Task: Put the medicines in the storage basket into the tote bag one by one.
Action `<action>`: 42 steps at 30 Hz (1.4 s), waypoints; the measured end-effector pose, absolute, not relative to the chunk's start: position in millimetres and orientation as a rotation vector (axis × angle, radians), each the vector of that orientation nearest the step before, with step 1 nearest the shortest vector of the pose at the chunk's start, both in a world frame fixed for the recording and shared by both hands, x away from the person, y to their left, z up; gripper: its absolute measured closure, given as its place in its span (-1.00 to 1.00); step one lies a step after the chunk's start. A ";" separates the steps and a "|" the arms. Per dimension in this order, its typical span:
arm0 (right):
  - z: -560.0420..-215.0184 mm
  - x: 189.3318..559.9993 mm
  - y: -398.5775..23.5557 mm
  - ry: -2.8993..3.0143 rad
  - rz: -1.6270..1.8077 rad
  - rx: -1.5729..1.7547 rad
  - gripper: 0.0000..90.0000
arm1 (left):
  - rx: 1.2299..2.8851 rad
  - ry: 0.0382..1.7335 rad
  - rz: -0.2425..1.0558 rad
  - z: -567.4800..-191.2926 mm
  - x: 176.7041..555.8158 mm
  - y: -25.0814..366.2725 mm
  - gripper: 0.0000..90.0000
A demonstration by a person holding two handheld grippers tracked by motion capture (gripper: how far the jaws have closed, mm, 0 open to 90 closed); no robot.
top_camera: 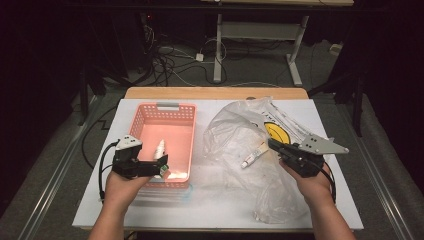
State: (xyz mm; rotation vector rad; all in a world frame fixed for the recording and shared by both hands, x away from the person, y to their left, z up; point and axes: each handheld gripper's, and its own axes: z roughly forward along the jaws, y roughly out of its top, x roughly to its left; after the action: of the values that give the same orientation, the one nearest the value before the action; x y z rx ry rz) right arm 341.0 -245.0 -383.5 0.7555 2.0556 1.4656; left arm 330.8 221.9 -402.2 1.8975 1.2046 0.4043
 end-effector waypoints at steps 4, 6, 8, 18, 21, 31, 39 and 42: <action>-383.1 340.8 -245.0 2.054 1.466 0.753 1.00 | 1.898 1.218 0.398 -403.1 331.6 225.0 -1.00; -383.1 340.8 -245.0 2.054 1.466 0.753 1.00 | 1.900 1.222 0.395 -403.9 332.4 225.5 -1.00; -383.2 340.6 -245.0 2.054 1.465 0.753 1.00 | 1.909 1.234 0.385 -405.4 333.8 226.1 -1.00; -384.2 340.6 -242.6 2.062 1.460 0.745 1.00 | 2.047 1.281 0.354 -412.2 343.2 222.4 -1.00; -385.9 341.6 -243.3 2.065 1.458 0.755 1.00 | 2.087 1.297 0.335 -414.5 346.4 221.3 -0.98; -384.1 340.3 -244.2 2.060 1.458 0.758 1.00 | 2.290 1.340 0.247 -416.6 360.9 208.4 -0.94; -384.7 340.7 -244.3 2.061 1.465 0.752 1.00 | 2.358 1.406 0.138 -417.0 374.7 206.1 -0.77; -384.3 340.5 -244.9 2.058 1.465 0.756 1.00 | 2.375 1.428 0.078 -417.2 381.6 203.9 -0.71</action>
State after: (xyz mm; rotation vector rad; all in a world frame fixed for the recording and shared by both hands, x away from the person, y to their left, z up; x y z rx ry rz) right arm 340.5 -244.9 -384.3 0.7562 2.0579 1.4655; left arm 381.6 203.9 -417.2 2.3747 1.4282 0.0778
